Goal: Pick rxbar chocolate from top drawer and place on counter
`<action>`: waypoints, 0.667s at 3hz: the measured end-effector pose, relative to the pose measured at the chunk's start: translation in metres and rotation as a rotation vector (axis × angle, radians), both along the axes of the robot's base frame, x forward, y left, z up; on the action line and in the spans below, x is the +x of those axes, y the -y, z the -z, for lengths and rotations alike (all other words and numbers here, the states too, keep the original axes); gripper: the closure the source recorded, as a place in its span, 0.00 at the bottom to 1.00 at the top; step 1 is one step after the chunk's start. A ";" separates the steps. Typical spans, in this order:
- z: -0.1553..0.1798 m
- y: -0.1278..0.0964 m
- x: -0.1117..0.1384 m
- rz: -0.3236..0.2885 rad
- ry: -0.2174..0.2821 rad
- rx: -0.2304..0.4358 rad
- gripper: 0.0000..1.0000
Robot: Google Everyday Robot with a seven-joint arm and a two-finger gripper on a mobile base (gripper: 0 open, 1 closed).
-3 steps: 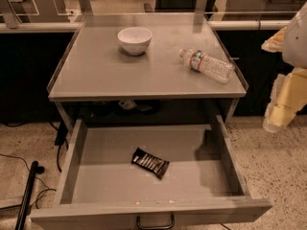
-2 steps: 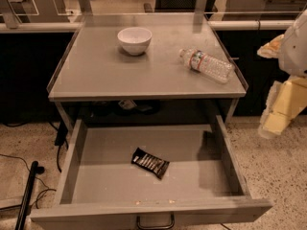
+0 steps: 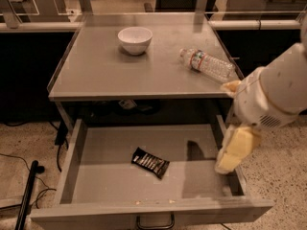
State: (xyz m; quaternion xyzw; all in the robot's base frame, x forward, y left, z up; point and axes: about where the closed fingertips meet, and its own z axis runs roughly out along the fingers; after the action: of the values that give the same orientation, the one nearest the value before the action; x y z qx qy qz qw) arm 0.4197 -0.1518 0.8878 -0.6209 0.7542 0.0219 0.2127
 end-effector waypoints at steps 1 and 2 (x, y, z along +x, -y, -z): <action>0.036 -0.016 0.002 0.033 0.039 0.025 0.00; 0.062 -0.031 0.012 0.061 0.082 0.021 0.00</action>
Offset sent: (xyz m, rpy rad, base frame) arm 0.0357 0.0399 -0.1010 -0.0362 -0.1450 -0.1579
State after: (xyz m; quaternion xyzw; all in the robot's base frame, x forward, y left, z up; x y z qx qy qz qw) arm 0.4319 -0.1209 0.8260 -0.5956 0.7633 -0.0021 0.2504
